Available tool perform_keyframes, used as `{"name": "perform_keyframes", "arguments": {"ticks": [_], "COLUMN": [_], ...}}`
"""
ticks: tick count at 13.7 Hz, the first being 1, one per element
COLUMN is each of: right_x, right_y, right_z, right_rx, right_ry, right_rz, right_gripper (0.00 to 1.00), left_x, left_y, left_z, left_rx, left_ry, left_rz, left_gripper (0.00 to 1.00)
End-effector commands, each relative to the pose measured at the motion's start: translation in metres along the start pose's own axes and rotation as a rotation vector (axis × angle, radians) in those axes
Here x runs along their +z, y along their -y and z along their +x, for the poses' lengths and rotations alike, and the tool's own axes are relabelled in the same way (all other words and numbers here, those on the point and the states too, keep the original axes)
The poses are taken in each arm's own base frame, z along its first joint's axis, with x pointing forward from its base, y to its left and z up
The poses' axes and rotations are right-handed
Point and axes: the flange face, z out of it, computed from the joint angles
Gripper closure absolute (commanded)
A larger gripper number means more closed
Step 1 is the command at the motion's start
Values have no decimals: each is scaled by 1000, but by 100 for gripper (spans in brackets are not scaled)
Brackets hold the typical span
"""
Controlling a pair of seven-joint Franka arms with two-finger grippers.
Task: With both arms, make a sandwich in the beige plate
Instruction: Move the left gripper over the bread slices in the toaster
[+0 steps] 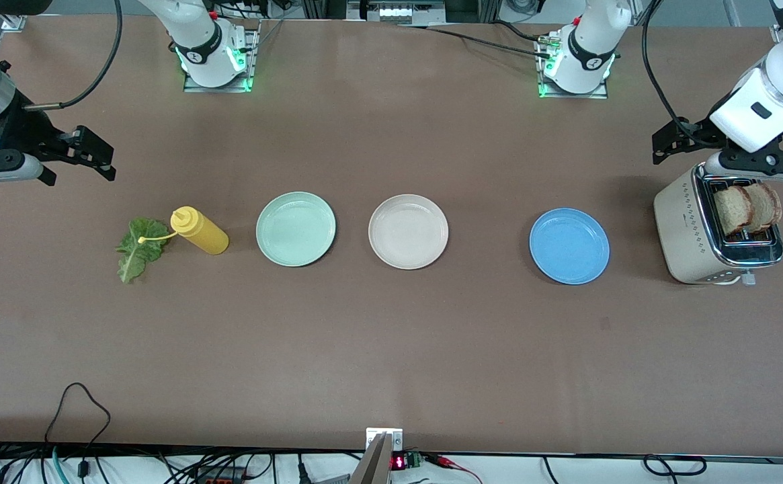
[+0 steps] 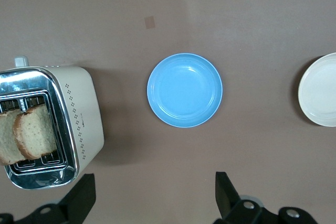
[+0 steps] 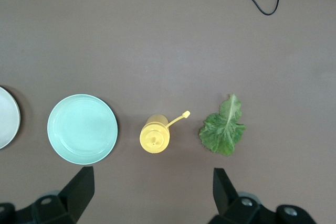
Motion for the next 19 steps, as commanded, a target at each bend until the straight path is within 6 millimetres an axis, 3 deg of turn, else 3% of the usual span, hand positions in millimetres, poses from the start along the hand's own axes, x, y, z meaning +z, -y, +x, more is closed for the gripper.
{"name": "perform_keyframes", "arguments": {"ticks": [1,13,17,19], "right_x": [-9,-8,-5,-5], "right_y": [0,1,5,6], "right_z": [-2,-6,-2,-1], "right_rx": [7,75,56,53], "right_ry": [-4,13,2,-4], "right_rz": [-11,-15,-15,-14], "right_gripper": [0,0,0,0], "left_x": [-6,11,23,37], "left_y": [4,11,35,64], "left_z": [0,17,38,40], "left_rx": [9,-20,-54,-43], "left_ry": [5,123,135,167], "left_rz": [-8,-13,-20,-5], "left_gripper": [0,0,0,0]}}
